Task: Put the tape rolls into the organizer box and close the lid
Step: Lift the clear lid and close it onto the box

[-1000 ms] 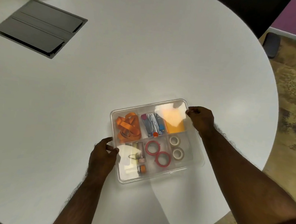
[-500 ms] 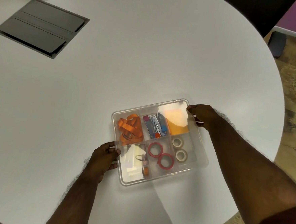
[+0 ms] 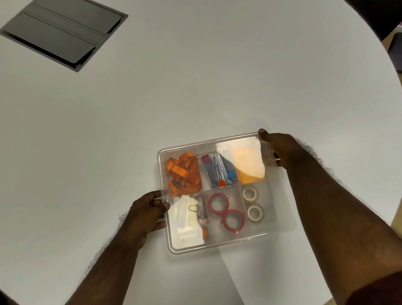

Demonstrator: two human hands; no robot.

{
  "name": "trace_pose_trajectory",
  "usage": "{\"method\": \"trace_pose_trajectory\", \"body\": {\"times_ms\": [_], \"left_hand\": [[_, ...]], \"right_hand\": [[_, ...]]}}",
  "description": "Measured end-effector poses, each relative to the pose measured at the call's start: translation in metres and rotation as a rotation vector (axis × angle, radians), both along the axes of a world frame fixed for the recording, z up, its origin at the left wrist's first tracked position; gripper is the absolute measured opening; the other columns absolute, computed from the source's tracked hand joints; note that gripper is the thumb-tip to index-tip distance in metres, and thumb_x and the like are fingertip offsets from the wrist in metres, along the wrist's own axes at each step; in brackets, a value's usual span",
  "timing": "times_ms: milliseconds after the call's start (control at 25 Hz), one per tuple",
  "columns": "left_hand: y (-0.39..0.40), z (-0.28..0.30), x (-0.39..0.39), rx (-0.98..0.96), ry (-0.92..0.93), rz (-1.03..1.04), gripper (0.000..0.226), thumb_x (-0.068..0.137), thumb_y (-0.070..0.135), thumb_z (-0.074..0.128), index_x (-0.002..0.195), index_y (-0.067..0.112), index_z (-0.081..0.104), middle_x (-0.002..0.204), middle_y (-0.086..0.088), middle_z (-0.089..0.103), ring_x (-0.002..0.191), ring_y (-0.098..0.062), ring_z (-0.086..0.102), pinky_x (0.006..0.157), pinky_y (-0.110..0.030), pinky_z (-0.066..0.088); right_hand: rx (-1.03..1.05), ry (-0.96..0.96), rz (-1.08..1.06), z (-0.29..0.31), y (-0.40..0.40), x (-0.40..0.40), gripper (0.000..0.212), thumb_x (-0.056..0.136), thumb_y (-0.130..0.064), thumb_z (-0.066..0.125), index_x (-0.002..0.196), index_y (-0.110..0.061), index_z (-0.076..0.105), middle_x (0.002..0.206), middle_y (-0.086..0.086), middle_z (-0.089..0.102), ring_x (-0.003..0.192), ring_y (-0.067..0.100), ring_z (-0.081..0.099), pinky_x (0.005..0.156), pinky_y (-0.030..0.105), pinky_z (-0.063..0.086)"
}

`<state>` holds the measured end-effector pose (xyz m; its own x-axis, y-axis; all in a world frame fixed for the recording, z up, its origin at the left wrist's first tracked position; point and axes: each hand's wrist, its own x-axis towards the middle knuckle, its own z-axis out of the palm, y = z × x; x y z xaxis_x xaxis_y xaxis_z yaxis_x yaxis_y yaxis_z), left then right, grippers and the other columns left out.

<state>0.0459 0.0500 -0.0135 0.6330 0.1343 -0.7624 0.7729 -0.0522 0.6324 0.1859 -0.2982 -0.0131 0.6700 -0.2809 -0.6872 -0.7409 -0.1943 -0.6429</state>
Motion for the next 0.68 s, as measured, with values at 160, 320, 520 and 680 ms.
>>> {"method": "trace_pose_trajectory", "body": {"times_ms": [160,320,520,680], "left_hand": [[0.000,0.003,0.000,-0.018,-0.006,-0.001,0.030,0.093,0.006,0.061,0.119,0.020,0.065,0.098,-0.004,0.073,0.087,-0.023,0.070,0.067,-0.034,0.058],[-0.006,0.006,-0.008,0.004,-0.068,-0.001,0.028,0.096,0.011,0.058,0.122,0.020,0.062,0.104,-0.004,0.073,0.097,-0.027,0.069,0.081,-0.042,0.059],[-0.002,0.004,-0.053,-0.104,-0.025,-0.058,0.030,0.095,0.018,0.060,0.123,0.028,0.063,0.111,0.001,0.075,0.104,-0.021,0.070,0.088,-0.040,0.057],[0.007,-0.002,-0.078,-0.250,0.092,-0.111,0.042,0.085,0.011,0.073,0.124,0.021,0.063,0.117,-0.003,0.074,0.109,-0.024,0.068,0.087,-0.034,0.058]], "right_hand": [[-0.040,-0.016,0.024,0.003,0.002,0.001,0.062,0.085,-0.057,0.060,0.114,-0.003,0.061,0.119,0.022,0.063,0.103,0.035,0.061,0.093,0.053,0.051],[0.013,-0.021,0.070,0.011,0.001,-0.022,0.067,0.086,-0.070,0.042,0.116,-0.013,0.061,0.118,0.016,0.064,0.108,0.034,0.061,0.097,0.048,0.048],[0.265,-0.011,0.177,0.017,-0.033,-0.108,0.043,0.087,-0.041,0.062,0.127,-0.025,0.058,0.120,0.002,0.069,0.105,0.022,0.067,0.088,0.040,0.052],[0.352,0.044,0.225,0.008,-0.051,-0.172,0.073,0.062,-0.053,0.082,0.128,-0.036,0.057,0.122,-0.007,0.069,0.111,0.016,0.066,0.093,0.040,0.053]]}}
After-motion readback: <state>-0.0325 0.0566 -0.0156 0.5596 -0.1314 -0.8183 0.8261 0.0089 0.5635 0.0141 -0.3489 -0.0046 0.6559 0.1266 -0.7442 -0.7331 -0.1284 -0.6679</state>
